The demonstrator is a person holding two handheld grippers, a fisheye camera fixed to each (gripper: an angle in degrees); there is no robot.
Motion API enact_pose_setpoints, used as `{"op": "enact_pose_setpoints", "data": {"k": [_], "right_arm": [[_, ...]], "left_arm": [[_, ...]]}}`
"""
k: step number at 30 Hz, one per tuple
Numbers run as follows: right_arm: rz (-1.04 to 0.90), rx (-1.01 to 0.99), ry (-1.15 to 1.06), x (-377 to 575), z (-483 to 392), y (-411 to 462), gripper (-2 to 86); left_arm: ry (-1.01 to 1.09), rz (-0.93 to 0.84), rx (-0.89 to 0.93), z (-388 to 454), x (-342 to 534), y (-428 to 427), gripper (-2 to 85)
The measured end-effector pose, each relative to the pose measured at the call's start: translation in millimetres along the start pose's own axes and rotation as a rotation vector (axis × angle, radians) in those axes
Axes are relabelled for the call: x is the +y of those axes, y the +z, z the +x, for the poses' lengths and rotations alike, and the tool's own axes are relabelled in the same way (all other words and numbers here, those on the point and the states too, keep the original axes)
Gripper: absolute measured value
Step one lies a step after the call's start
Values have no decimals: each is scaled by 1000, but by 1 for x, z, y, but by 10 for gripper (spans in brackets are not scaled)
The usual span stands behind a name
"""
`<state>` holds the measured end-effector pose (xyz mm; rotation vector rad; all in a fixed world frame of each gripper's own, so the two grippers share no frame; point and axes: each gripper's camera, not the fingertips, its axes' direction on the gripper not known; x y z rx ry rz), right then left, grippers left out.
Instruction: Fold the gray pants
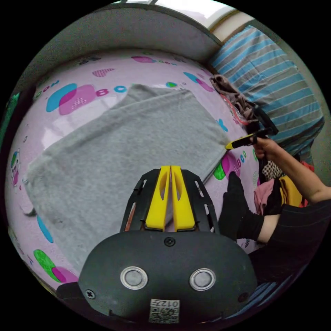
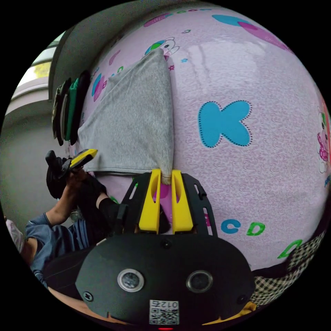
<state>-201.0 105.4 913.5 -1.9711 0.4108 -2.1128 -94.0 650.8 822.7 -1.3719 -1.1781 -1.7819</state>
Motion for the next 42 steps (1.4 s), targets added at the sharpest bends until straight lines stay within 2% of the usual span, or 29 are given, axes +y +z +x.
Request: {"op": "enact_pose_setpoints", "data": {"k": [4,7,10,14,19,22,25,28,31,34,37,42], "right_arm": [[39,30,37,2,8,-13,54],[70,41,63,0,12,-23,54],[68,75,57,-7,12,-31,54],[96,124,57,-19,13,-47,54],[95,137,54,-37,18,-64,54],[68,125,28,-41,19,-68,54],[69,97,20,-42,24,-75,54],[74,98,13,-47,29,-86,54],[40,126,-36,-56,30,-95,55],[-8,133,-104,-64,29,-100,55],[-29,120,-149,-66,30,-106,56],[23,29,-167,-59,44,-116,57]], "left_arm": [[-8,-56,-99,-14,-21,-5,0],[24,-118,-5,-23,-46,1,-1],[89,-138,-11,-14,-86,-7,0],[213,-65,-12,4,-173,-26,2],[302,-100,-105,27,-268,-11,3],[354,-176,-112,36,-309,10,2],[414,-306,-229,37,-336,32,1],[426,-300,-168,32,-361,30,3],[415,-260,-188,33,-391,21,9],[456,-221,-41,47,-423,10,30],[570,-206,40,74,-454,9,62],[774,-298,93,111,-496,28,95]]}}
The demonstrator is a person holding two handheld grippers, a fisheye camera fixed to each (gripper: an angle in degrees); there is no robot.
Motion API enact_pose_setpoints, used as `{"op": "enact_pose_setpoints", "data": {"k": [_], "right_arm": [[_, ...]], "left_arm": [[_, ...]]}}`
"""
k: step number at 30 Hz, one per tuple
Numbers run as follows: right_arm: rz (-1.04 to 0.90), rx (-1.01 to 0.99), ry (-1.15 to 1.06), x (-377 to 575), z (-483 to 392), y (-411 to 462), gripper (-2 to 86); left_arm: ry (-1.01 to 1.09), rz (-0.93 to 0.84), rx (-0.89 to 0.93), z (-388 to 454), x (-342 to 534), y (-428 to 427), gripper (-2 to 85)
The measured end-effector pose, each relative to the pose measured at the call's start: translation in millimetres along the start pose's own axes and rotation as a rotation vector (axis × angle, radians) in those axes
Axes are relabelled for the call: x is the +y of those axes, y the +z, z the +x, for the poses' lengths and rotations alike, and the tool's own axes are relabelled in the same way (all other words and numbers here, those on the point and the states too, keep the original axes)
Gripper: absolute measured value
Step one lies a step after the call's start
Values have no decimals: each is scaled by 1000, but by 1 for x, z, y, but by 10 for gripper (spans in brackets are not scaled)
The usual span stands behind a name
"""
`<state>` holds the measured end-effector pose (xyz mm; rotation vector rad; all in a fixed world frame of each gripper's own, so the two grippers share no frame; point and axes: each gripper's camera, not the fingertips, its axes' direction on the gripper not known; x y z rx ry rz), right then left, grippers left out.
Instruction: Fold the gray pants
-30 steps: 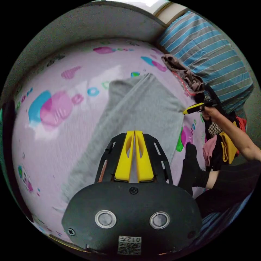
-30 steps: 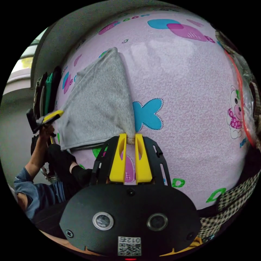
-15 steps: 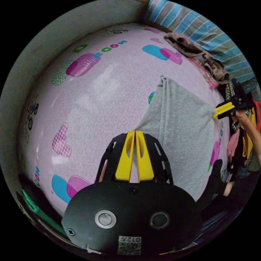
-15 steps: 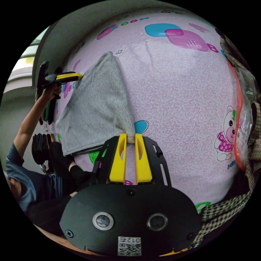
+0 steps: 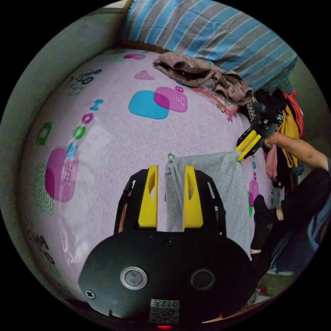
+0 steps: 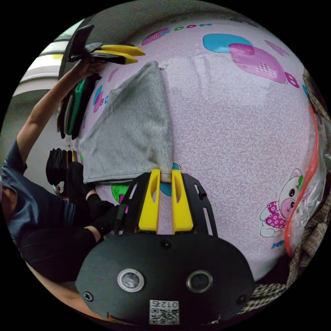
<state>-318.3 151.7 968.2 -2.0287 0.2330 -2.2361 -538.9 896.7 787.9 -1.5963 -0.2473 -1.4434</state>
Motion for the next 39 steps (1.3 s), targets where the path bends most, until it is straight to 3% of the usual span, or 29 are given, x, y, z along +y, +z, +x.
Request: {"op": "enact_pose_setpoints", "data": {"k": [11,19,29,39], "right_arm": [[100,-232,-17,18,26,-12,57],[93,-298,-26,20,22,-14,54],[234,-122,21,16,-9,-59,48],[294,-23,-151,33,-130,-82,46]], "left_arm": [[297,-229,234,-24,-57,15,85],[364,-285,313,-31,-58,6,49],[360,-179,151,-28,-44,-63,28],[420,-129,44,14,34,-149,22]]}}
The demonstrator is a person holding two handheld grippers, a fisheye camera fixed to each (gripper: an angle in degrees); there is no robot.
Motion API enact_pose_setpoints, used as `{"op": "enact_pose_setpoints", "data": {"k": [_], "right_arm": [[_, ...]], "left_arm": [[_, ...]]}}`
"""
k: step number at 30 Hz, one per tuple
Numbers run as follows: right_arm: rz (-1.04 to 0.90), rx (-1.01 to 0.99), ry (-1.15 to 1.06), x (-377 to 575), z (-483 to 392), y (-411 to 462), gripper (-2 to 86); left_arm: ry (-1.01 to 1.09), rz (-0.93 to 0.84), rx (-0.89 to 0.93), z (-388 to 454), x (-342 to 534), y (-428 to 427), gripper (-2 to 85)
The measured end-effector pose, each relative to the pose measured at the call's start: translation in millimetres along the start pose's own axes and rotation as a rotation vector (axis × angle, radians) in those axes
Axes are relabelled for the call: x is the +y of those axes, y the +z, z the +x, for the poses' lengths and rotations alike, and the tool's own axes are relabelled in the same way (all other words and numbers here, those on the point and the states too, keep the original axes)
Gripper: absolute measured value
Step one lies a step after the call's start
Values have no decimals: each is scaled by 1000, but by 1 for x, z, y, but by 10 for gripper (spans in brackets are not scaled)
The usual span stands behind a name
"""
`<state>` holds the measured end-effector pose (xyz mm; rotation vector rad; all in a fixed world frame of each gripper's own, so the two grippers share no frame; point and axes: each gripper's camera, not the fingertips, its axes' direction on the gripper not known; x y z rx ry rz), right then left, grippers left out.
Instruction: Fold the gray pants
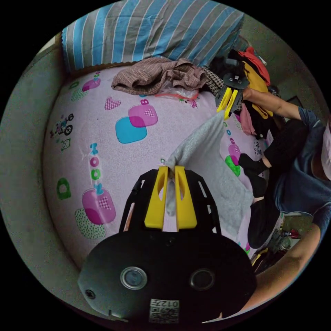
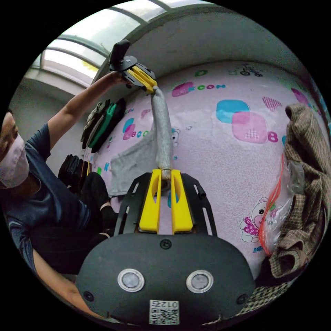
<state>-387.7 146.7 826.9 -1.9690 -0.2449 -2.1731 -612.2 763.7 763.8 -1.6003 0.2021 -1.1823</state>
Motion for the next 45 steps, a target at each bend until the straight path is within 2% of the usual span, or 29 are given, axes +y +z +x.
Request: {"op": "enact_pose_setpoints", "data": {"k": [11,19,25,31,38,45], "right_arm": [[-27,9,-307,24,-190,32,45],[-193,-1,-454,46,-291,144,47],[-370,44,-527,58,-326,233,47],[-444,93,-585,68,-346,288,49],[-456,152,-604,77,-358,330,68],[-420,39,-518,87,-347,356,103]], "left_arm": [[-53,105,-172,177,151,-63,17],[-163,17,-219,267,250,-17,16],[-257,-42,-181,299,308,47,15],[-341,-28,-156,319,355,89,13],[-417,-1,-180,334,397,123,15],[-627,9,-181,346,448,149,15]]}}
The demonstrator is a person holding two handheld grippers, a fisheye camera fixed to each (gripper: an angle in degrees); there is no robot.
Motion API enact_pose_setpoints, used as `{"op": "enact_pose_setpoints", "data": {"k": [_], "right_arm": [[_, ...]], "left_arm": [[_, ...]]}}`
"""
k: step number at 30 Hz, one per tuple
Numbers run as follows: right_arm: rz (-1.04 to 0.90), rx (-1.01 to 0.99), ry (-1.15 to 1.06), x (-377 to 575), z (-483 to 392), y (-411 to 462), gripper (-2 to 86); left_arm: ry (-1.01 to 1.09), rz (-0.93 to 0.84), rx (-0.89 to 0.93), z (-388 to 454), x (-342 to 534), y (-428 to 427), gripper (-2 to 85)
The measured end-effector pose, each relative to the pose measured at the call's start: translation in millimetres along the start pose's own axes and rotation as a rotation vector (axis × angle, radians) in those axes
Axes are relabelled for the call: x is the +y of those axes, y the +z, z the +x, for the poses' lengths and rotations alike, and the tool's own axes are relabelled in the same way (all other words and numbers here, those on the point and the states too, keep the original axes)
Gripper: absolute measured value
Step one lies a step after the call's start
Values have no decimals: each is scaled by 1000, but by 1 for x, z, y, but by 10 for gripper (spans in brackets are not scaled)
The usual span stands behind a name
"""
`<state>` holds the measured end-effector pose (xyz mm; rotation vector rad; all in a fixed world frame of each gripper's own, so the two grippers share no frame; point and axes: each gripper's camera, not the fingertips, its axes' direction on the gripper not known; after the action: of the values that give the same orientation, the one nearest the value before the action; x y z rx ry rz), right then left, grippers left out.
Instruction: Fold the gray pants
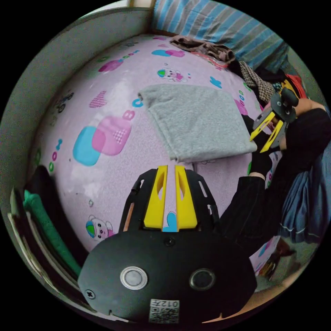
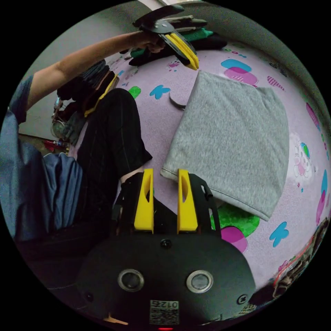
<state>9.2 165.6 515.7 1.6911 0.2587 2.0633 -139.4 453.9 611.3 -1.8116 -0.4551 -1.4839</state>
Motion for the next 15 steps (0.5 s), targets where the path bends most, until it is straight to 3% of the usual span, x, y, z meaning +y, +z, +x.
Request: {"op": "enact_pose_setpoints", "data": {"k": [3,7,15], "right_arm": [[97,-58,-7,9,4,-10,96],[154,36,73,23,28,-18,79],[74,-15,66,16,59,10,75]], "left_arm": [[-128,90,-52,-6,31,-7,11],[-170,176,-93,12,36,-8,7],[-154,27,-69,26,12,60,6]]}}
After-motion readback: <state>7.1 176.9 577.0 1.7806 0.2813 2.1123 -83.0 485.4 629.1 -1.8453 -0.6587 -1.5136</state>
